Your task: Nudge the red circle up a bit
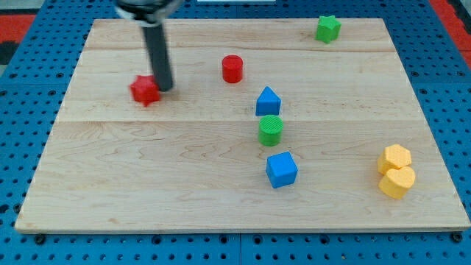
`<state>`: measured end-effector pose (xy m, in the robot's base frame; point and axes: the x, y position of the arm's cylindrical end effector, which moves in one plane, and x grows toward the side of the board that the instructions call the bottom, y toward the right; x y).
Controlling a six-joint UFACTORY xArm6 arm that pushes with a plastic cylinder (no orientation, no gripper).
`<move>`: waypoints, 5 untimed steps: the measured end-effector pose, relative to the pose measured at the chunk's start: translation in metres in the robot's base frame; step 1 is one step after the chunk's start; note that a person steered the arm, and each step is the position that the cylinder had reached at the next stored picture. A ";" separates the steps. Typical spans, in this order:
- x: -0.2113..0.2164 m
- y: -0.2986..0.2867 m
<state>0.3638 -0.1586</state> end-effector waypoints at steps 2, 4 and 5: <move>0.013 0.014; 0.011 0.160; -0.034 0.162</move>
<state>0.3295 0.0036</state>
